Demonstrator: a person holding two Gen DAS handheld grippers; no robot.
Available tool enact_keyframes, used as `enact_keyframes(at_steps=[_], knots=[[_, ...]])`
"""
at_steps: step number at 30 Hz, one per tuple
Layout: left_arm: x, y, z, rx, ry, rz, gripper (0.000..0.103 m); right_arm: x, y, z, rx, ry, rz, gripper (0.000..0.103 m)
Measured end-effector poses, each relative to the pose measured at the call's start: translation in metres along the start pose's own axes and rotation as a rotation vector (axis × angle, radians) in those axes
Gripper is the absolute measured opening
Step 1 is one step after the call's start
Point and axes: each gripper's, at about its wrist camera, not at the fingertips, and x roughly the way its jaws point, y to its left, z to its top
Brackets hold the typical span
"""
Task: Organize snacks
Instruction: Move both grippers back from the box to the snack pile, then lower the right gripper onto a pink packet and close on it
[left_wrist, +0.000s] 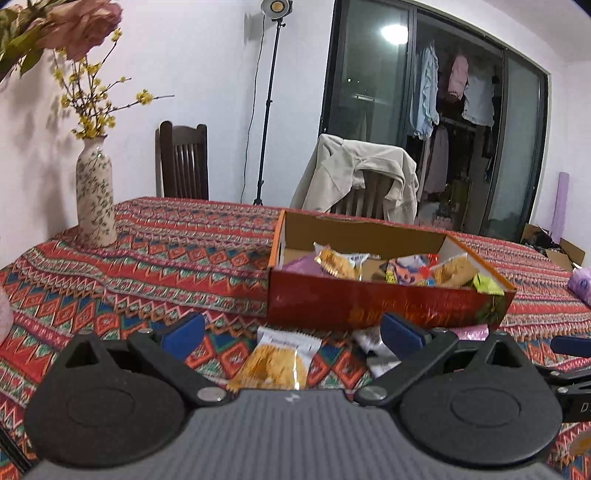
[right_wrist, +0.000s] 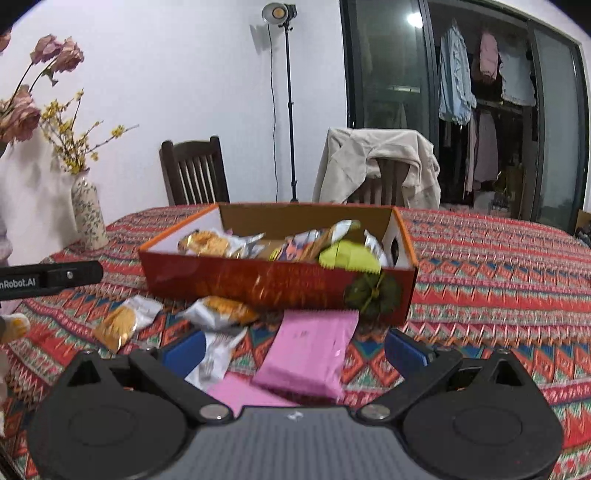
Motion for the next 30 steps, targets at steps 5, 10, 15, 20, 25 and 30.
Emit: enact_keyframes(at_steps=[5, 10, 15, 20, 25, 30], knots=[[-0.007, 0.002, -0.007, 0.001, 0.008, -0.007, 0.103, 0.004, 0.008, -0.012, 0.000, 0.047, -0.024, 0.103], [-0.011, 0.001, -0.010, 0.000, 0.010, -0.013, 0.103, 0.014, 0.018, -0.020, 0.004, 0.100, -0.051, 0.103], [-0.010, 0.002, -0.012, -0.002, 0.021, -0.016, 0.103, 0.022, 0.024, -0.024, 0.005, 0.124, -0.050, 0.103], [-0.009, 0.003, -0.014, -0.006, 0.025, -0.019, 0.103, 0.021, 0.023, -0.025, 0.027, 0.122, -0.046, 0.103], [-0.007, 0.003, -0.017, -0.011, 0.041, -0.021, 0.103, 0.022, 0.028, -0.027, 0.017, 0.122, -0.016, 0.103], [-0.008, 0.004, -0.020, -0.015, 0.047, -0.021, 0.103, 0.030, 0.032, -0.032, 0.017, 0.161, 0.021, 0.103]])
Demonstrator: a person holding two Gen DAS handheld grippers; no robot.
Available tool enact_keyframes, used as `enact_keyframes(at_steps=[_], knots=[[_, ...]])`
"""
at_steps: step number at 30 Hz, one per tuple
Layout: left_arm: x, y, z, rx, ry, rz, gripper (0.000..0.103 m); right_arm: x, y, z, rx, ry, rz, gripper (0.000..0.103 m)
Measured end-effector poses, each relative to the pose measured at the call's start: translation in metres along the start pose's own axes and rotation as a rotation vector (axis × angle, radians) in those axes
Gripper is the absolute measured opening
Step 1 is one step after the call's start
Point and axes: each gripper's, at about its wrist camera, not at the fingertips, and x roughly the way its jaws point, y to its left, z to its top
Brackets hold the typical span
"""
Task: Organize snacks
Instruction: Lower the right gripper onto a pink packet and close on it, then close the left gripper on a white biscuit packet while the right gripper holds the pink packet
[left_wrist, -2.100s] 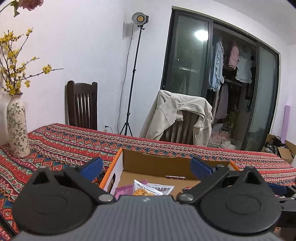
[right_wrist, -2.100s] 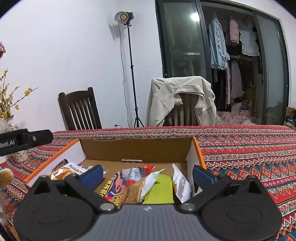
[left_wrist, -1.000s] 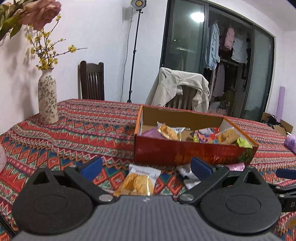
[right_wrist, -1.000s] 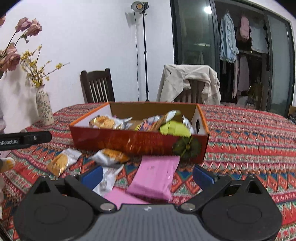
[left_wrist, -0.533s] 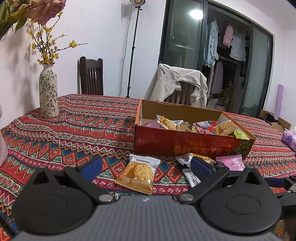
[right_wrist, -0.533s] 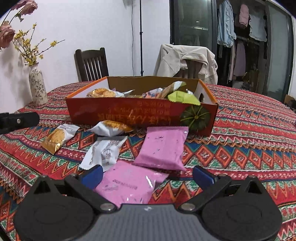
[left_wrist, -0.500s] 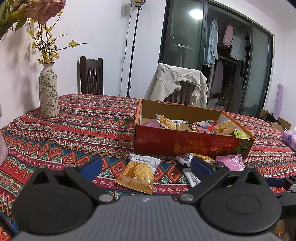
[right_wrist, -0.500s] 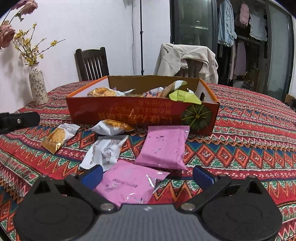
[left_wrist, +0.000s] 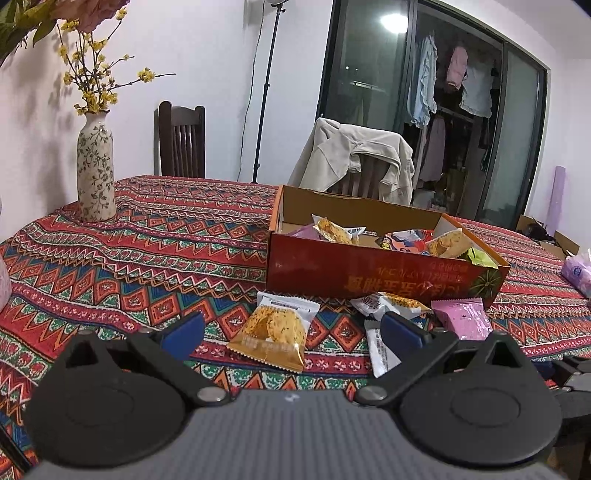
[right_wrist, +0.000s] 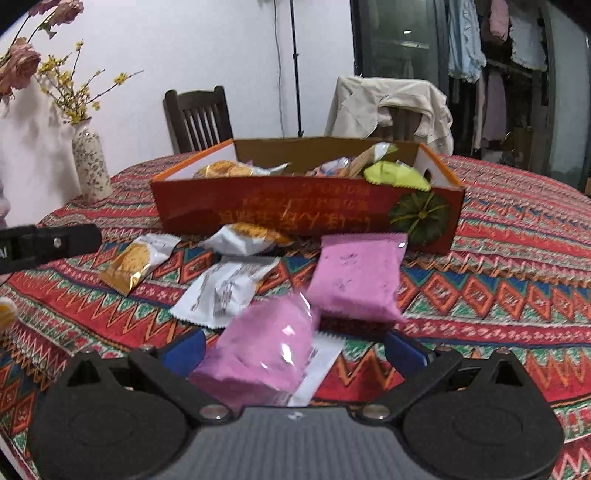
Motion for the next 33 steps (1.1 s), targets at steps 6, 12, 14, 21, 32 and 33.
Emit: enact_keyframes(at_steps=[6, 12, 14, 21, 32, 33], knots=[[-0.003, 0.005, -0.004, -0.009, 0.009, 0.013, 0.103, 0.000, -0.003, -0.003, 0.012, 0.003, 0.008, 0.103], [-0.003, 0.012, -0.005, -0.025, 0.013, 0.026, 0.103, -0.002, -0.011, -0.002, 0.027, -0.004, -0.008, 0.103], [-0.002, 0.013, -0.006, -0.029, 0.016, 0.025, 0.103, -0.004, -0.013, -0.001, 0.032, -0.014, -0.014, 0.103], [0.001, 0.012, -0.008, -0.028, 0.030, 0.014, 0.103, -0.001, 0.003, -0.007, -0.069, 0.017, -0.029, 0.081], [0.018, 0.006, 0.002, 0.034, 0.070, 0.037, 0.103, -0.027, -0.005, 0.004, -0.060, -0.105, -0.012, 0.065], [0.023, 0.004, 0.005, 0.046, 0.077, 0.044, 0.103, -0.029, -0.007, 0.006, -0.058, -0.116, -0.015, 0.065]])
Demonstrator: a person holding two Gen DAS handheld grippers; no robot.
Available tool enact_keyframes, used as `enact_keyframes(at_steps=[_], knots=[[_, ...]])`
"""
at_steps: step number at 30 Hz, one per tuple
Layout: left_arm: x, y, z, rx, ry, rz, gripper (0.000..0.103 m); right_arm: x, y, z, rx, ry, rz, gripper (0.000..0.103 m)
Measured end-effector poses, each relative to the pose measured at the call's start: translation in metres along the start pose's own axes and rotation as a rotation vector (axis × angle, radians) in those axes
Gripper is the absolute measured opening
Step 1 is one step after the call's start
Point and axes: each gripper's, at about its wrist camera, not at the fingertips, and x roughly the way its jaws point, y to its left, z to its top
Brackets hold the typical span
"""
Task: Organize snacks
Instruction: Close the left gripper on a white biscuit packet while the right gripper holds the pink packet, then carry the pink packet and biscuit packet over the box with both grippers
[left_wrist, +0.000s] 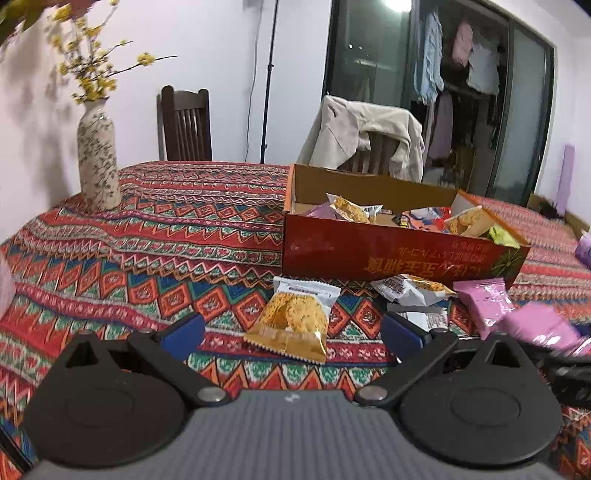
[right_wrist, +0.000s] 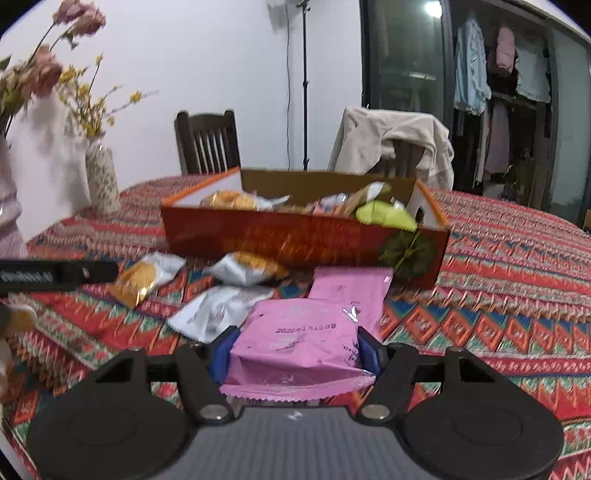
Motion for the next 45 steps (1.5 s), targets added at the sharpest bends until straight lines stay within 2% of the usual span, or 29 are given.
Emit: enact_keyframes(at_steps=[9, 12, 17, 22, 24, 25, 26, 27, 29, 35, 45], knots=[[0.052, -0.015, 0.018, 0.035, 0.076, 0.049, 0.103, 0.009, -0.024, 0.030, 0.036, -0.076, -0.046, 0.065], [0.071, -0.017, 0.015, 0.032, 0.132, 0.062, 0.103, 0.023, -0.035, 0.037, 0.058, -0.083, -0.057, 0.065], [0.085, -0.015, 0.010, 0.021, 0.183, 0.062, 0.103, 0.047, -0.049, 0.033, 0.111, -0.081, -0.042, 0.065], [0.090, -0.021, 0.008, 0.056, 0.175, 0.066, 0.102, 0.051, -0.052, 0.025, 0.138, -0.078, -0.007, 0.065], [0.090, -0.021, 0.008, 0.056, 0.170, 0.062, 0.098, 0.050, -0.053, 0.023, 0.141, -0.085, 0.001, 0.065], [0.089, -0.022, 0.009, 0.059, 0.164, 0.058, 0.091, 0.051, -0.053, 0.023, 0.142, -0.083, 0.003, 0.065], [0.087, -0.023, 0.009, 0.064, 0.155, 0.053, 0.081, 0.051, -0.053, 0.022, 0.142, -0.080, 0.005, 0.065], [0.086, -0.023, 0.009, 0.068, 0.146, 0.049, 0.076, 0.052, -0.053, 0.022, 0.144, -0.077, 0.009, 0.065], [0.085, -0.025, 0.010, 0.074, 0.132, 0.043, 0.052, 0.052, -0.052, 0.022, 0.145, -0.074, 0.014, 0.065], [0.080, -0.021, 0.011, 0.054, 0.115, 0.029, 0.044, 0.051, -0.049, 0.020, 0.133, -0.083, 0.017, 0.065], [0.038, -0.023, 0.022, 0.038, -0.002, 0.015, 0.044, 0.037, -0.042, 0.024, 0.097, -0.141, 0.021, 0.065]])
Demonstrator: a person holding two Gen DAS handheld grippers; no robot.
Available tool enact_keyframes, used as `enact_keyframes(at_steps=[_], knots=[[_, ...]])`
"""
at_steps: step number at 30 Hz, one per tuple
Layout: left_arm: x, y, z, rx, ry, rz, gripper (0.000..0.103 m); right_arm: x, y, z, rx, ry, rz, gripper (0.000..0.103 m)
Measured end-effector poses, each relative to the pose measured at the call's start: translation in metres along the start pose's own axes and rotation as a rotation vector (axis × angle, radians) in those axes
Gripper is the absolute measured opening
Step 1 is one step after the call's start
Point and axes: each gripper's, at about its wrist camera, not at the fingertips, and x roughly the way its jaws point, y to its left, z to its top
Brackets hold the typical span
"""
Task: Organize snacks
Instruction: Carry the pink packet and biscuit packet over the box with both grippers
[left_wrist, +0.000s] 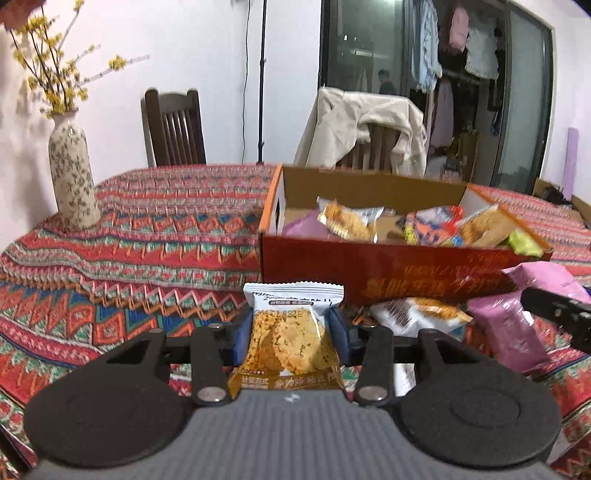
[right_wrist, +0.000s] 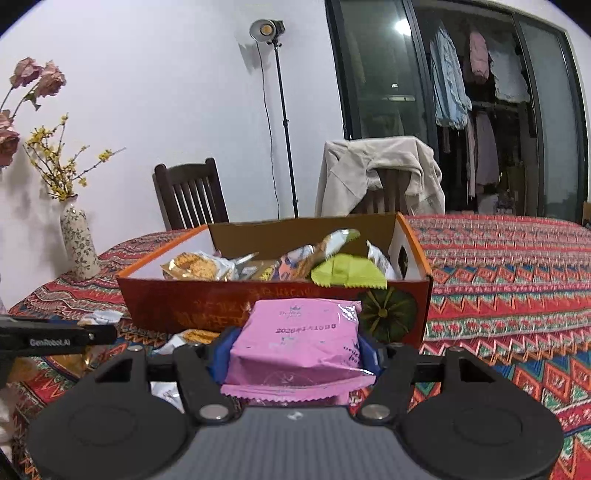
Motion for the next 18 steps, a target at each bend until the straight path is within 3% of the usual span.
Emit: enact_keyframes(at_steps=[9, 18], knots=[[-0.029, -0.020, 0.038, 0.012, -0.114, -0.041, 0.044, -0.028, 0.011, 0.036, -0.048, -0.091, -0.004, 0.065], [-0.020, -0.040, 0.080, 0.019, -0.168, -0.063, 0.044, -0.013, 0.003, 0.086, -0.038, -0.116, -0.040, 0.065]])
